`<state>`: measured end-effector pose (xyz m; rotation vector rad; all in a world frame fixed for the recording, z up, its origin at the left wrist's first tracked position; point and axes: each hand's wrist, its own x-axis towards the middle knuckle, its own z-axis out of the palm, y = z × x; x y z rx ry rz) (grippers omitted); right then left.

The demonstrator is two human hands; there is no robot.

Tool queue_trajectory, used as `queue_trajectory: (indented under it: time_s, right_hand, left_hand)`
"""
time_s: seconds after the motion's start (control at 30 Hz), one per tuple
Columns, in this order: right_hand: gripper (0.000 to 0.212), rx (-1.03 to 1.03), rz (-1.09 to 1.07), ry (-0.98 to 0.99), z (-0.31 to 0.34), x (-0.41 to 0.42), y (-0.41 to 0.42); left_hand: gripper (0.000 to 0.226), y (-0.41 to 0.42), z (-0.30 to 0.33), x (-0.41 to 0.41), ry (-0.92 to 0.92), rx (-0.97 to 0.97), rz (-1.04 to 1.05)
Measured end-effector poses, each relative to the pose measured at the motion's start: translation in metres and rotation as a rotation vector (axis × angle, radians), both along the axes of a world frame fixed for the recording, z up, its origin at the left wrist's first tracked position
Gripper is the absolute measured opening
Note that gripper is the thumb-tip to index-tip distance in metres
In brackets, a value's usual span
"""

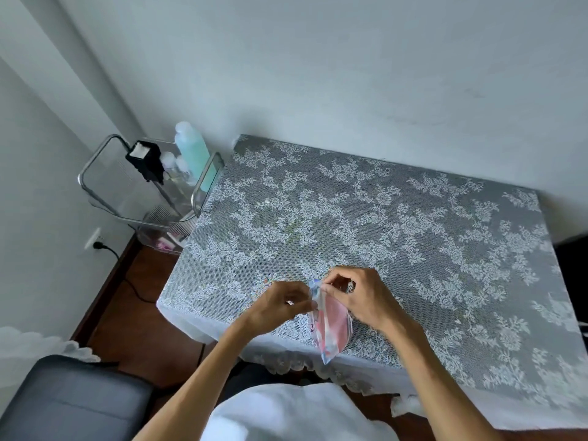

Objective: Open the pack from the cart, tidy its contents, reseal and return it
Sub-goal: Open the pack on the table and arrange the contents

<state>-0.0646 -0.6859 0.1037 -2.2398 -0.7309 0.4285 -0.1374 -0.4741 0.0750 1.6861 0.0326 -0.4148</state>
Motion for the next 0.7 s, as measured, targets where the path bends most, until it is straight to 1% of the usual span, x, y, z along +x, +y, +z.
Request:
queue_trajectory:
  time_s: [0.13, 0.2, 0.27, 0.33, 0.37, 0.43, 0.5, 0.6, 0.63, 0.7]
  right_hand:
    - [0.033, 0.012, -0.012, 0.000, -0.001, -0.002, -0.002]
    - [0.033, 0.014, -0.020, 0.012, 0.000, -0.002, -0.004]
    - [0.032, 0.001, -0.028, 0.015, 0.001, -0.002, -0.009]
    - [0.020, -0.032, -0.023, 0.037, 0.001, -0.001, -0.016]
    - [0.019, -0.043, -0.007, 0.059, 0.002, -0.001, -0.018]
    - [0.032, -0.071, 0.031, 0.081, 0.004, -0.001, -0.018]
    - [0.041, -0.123, 0.041, 0.024, 0.004, 0.002, -0.015]
    - [0.042, -0.142, 0.025, -0.039, 0.006, 0.008, -0.009]
    - [0.040, -0.144, 0.037, -0.047, 0.007, 0.009, -0.007]
    - [0.030, -0.155, 0.071, -0.070, 0.009, 0.010, -0.005]
  left_hand:
    - [0.008, -0.007, -0.004, -0.003, 0.142, -0.242, 0.049]
    - [0.015, -0.009, -0.004, -0.003, 0.161, -0.266, 0.066]
    - [0.020, -0.008, -0.001, 0.001, 0.113, -0.195, 0.093]
    - [0.018, -0.005, 0.004, 0.007, 0.007, 0.000, 0.104]
    - [0.017, -0.003, 0.007, 0.009, -0.046, 0.096, 0.094]
    - [0.017, -0.002, 0.011, 0.013, -0.120, 0.209, 0.054]
    - [0.016, -0.003, 0.013, 0.016, -0.177, 0.289, -0.017]
    - [0.016, -0.005, 0.016, 0.020, -0.236, 0.373, -0.070]
    - [0.016, -0.006, 0.016, 0.021, -0.244, 0.372, -0.069]
    - [0.017, -0.005, 0.016, 0.023, -0.253, 0.361, -0.071]
